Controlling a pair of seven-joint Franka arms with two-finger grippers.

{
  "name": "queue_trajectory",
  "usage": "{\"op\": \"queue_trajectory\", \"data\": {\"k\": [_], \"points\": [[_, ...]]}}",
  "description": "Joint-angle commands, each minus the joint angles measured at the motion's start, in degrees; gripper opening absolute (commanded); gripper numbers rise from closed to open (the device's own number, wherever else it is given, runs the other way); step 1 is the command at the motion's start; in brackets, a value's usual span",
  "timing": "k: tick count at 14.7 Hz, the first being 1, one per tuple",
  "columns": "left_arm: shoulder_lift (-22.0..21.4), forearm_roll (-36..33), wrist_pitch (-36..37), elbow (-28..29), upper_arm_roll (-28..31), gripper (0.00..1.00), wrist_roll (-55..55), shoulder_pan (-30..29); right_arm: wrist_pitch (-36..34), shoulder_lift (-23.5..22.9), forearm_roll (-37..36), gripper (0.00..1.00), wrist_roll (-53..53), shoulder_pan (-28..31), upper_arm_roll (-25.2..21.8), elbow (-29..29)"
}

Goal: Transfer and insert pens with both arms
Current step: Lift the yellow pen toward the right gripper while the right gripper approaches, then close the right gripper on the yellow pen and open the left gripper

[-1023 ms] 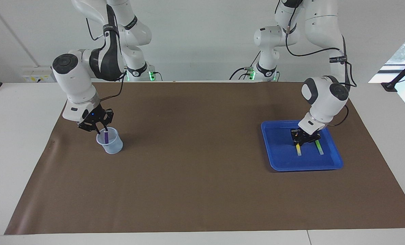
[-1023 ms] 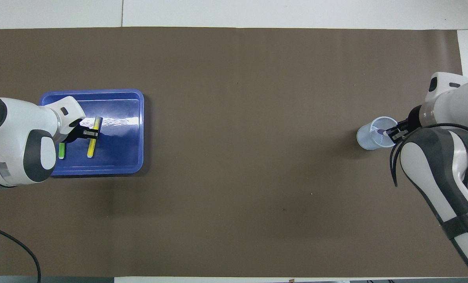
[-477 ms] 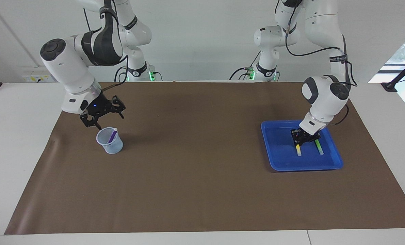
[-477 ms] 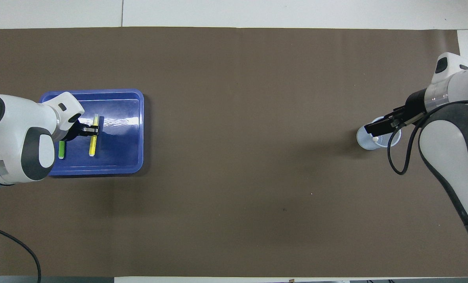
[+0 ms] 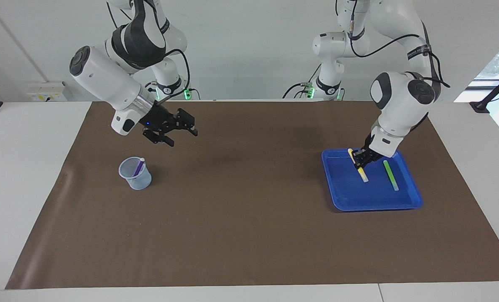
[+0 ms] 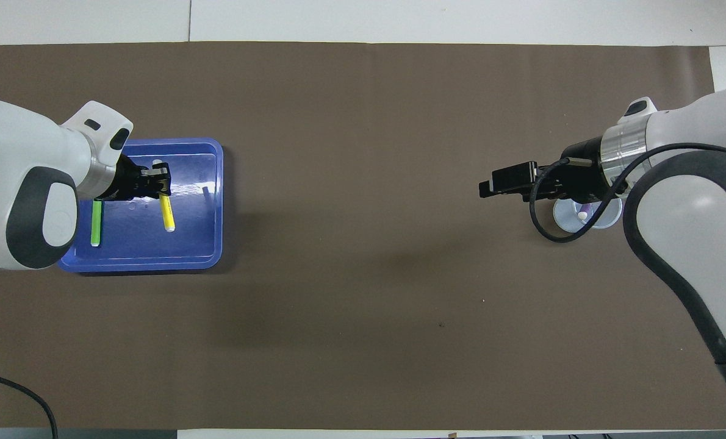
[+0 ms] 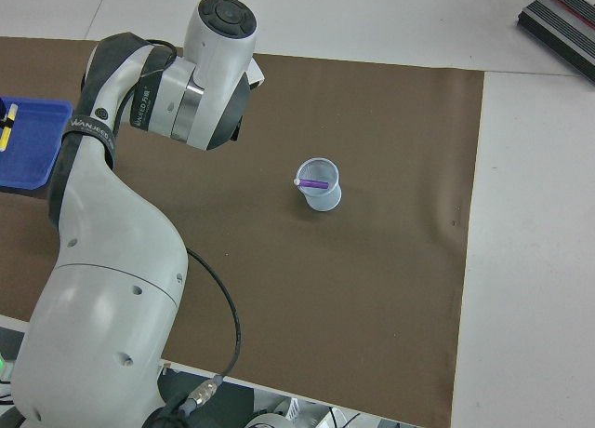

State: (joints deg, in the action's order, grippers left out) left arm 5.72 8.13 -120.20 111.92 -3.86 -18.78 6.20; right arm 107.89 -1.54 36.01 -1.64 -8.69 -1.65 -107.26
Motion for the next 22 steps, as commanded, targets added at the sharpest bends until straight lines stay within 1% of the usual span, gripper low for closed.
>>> {"op": "queue_trajectory", "data": {"k": [1,3,5,7,9,10,12,14,15,18,19,22], "points": [[-0.80,5.13,2.69,-3.71,0.52,0.00,-11.84,4.15,1.87,0.57,6.43,1.00,7.77,-1.32,-0.02,-0.75],[-0.71,7.16,2.08,-4.95,0.52,0.00,-21.51,7.23,5.47,1.45,9.85,1.00,10.24,-3.35,-0.02,-3.11],[-0.71,10.84,1.73,-6.79,0.52,0.00,-28.82,9.43,10.65,3.20,17.74,1.00,11.48,-4.58,-0.02,-7.50],[-0.45,15.23,0.76,-8.03,0.52,0.00,-34.88,11.02,14.60,4.44,23.99,1.00,11.40,-5.63,-0.02,-10.76],[-0.36,18.93,-2.65,-8.12,0.52,0.00,-40.95,12.94,21.36,4.97,29.97,1.00,11.48,-8.88,-0.02,-13.05],[-0.19,20.34,-5.19,-8.03,0.52,0.00,-44.11,14.70,23.48,4.97,31.22,1.00,11.66,-10.28,-0.02,-13.49],[0.16,20.53,-10.47,-7.68,0.60,0.00,-52.98,18.21,27.00,4.88,31.49,1.00,13.93,-13.71,-0.02,-13.67],[0.34,20.44,-14.95,-7.42,0.60,0.00,-60.11,20.68,27.46,4.88,31.49,1.00,14.91,-14.78,-0.02,-13.59],[0.25,20.53,-16.45,-6.98,0.60,0.00,-61.62,21.91,27.37,4.88,31.49,1.00,15.17,-15.30,-0.02,-13.41],[0.25,20.53,-17.87,-6.54,0.60,0.00,-64.44,23.50,26.67,4.53,31.41,1.00,15.26,-15.31,-0.02,-12.45],[0.25,20.44,-17.88,-6.45,0.60,0.00,-64.62,23.68,26.75,4.35,31.41,0.95,15.35,-15.31,-0.02,-12.10],[-0.01,20.53,-17.88,-6.10,0.52,0.00,-64.62,24.82,27.46,4.09,31.41,0.73,15.35,-15.40,0.33,-11.65]]}}
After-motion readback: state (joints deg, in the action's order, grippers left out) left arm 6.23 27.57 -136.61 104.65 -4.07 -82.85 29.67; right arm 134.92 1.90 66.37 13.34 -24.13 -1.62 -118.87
